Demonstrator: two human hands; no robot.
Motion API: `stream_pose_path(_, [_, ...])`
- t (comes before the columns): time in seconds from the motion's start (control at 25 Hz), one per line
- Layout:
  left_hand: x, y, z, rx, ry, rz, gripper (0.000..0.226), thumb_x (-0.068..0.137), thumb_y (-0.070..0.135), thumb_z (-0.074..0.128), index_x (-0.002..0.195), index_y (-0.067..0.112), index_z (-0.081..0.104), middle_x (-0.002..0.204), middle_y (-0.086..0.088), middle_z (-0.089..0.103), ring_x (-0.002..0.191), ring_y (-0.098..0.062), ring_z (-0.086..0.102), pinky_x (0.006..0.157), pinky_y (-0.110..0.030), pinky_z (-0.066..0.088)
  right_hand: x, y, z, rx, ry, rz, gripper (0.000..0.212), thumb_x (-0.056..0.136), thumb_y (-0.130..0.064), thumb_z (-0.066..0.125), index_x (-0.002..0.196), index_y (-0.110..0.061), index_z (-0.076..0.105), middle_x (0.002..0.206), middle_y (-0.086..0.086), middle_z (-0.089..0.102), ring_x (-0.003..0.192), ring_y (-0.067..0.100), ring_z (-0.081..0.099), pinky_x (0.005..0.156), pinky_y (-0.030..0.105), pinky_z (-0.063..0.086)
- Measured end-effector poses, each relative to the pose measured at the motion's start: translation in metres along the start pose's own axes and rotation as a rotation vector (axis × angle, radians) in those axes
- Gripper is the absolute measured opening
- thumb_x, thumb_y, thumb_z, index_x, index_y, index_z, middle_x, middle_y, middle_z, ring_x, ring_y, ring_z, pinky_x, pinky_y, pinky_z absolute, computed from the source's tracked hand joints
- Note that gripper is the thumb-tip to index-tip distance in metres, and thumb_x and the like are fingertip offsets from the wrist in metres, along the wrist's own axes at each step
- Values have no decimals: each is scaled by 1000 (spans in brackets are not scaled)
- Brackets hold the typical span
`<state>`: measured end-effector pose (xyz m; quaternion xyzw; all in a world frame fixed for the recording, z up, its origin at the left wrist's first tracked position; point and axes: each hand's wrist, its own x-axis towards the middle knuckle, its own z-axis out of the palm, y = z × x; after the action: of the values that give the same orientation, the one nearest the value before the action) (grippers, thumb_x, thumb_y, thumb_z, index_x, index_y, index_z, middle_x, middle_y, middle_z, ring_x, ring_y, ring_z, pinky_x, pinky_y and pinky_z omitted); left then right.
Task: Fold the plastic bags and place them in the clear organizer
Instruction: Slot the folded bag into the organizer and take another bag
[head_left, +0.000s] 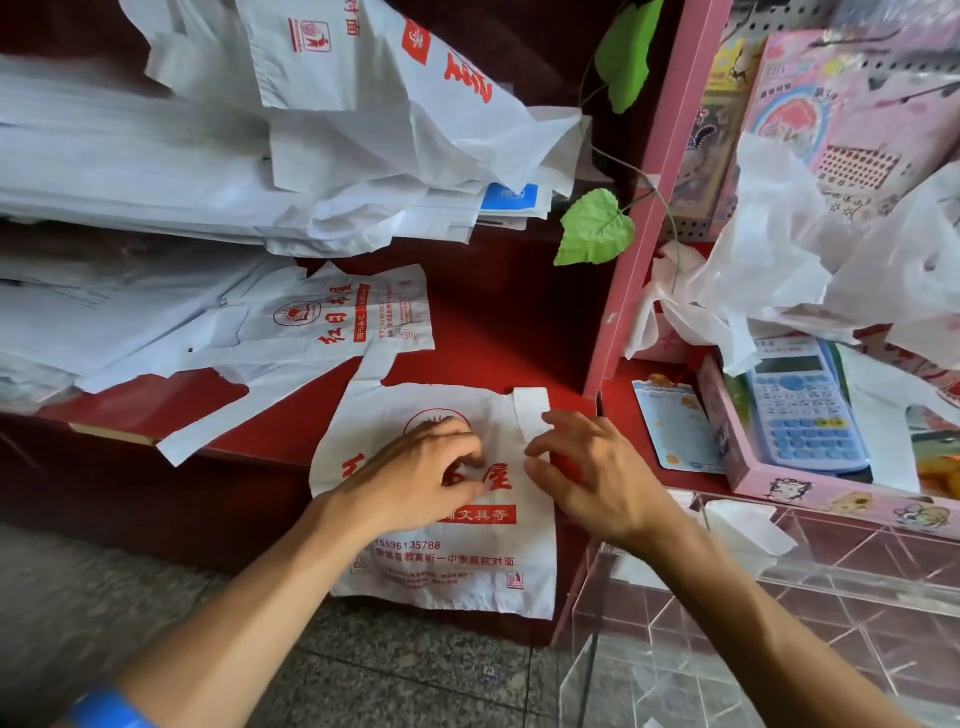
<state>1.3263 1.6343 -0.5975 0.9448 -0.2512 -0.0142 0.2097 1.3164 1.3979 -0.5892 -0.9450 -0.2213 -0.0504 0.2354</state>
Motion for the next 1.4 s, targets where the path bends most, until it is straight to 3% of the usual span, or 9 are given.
stream_pose_path(0.12, [-7, -2, -4, -76, 11, 32, 8, 90, 34, 64, 90, 26, 61, 105, 16, 53, 100, -3, 53, 86, -26, 45, 2, 12, 1, -35, -225, 80, 52, 94, -67, 37, 132, -39, 58, 159, -9, 29, 147, 15, 20, 116, 53, 23])
stream_pose_path(0.32, [-9, -2, -7, -109, 30, 45, 3, 87, 25, 66, 85, 25, 64, 99, 16, 55, 96, -4, 54, 83, -27, 46, 13, 7, -6, -139, -292, 122, 64, 95, -57, 48, 151, -28, 35, 160, -12, 25, 148, 14, 17, 117, 46, 14])
stream_pose_path(0.56, [-11, -5, -8, -95, 2, 31, 5, 88, 32, 64, 88, 30, 60, 103, 19, 53, 101, -3, 55, 85, -28, 47, 26, -5, 3, 265, 151, 210, 77, 92, -27, 64, 155, -26, 20, 165, -3, 9, 149, 19, 15, 115, 34, 22])
stream_pose_path(0.68, [-12, -5, -8, -89, -5, 25, 7, 87, 34, 63, 92, 31, 60, 106, 21, 52, 103, -3, 55, 86, -27, 47, 25, -1, 15, -65, 268, 230, 59, 85, -21, 62, 141, -19, 43, 149, 8, 36, 122, 36, 46, 96, 47, 46])
stream_pose_path(0.8, [-12, -5, -7, -83, -13, 14, 8, 88, 36, 63, 93, 33, 58, 106, 23, 50, 101, 0, 54, 86, -26, 47, 23, -6, 21, -113, 348, 80, 22, 83, -27, 56, 101, -16, 62, 98, 1, 60, 82, 26, 55, 71, 40, 47])
stream_pose_path(0.88, [-12, -4, -8, -88, -4, 9, 8, 87, 37, 63, 91, 32, 58, 104, 22, 50, 98, 0, 55, 84, -27, 48, 24, -11, 20, -42, 232, 4, 21, 83, -33, 50, 84, -18, 65, 83, -5, 65, 75, 20, 57, 70, 41, 50])
stream_pose_path(0.96, [-11, -2, -8, -96, 2, 4, 8, 87, 37, 64, 88, 31, 59, 104, 20, 51, 98, -1, 56, 84, -27, 48, 24, -9, 23, -47, 61, 25, 30, 86, -36, 48, 95, -19, 71, 103, -4, 70, 92, 21, 61, 82, 44, 50])
stream_pose_path(1.08, [-11, -2, -9, -124, 19, -15, 6, 86, 35, 66, 85, 30, 62, 101, 16, 52, 95, -4, 57, 83, -28, 48, 23, -2, 27, -139, -62, 134, 43, 92, -44, 52, 130, -24, 58, 150, -3, 43, 129, 25, 43, 101, 44, 36])
stream_pose_path(1.4, [-12, -1, -10, -111, 31, -40, 3, 88, 31, 67, 88, 28, 67, 98, 13, 53, 87, -5, 58, 77, -27, 49, 26, -3, 25, -133, 112, 110, 40, 82, -41, 46, 112, -22, 65, 122, -6, 61, 110, 25, 52, 84, 39, 38])
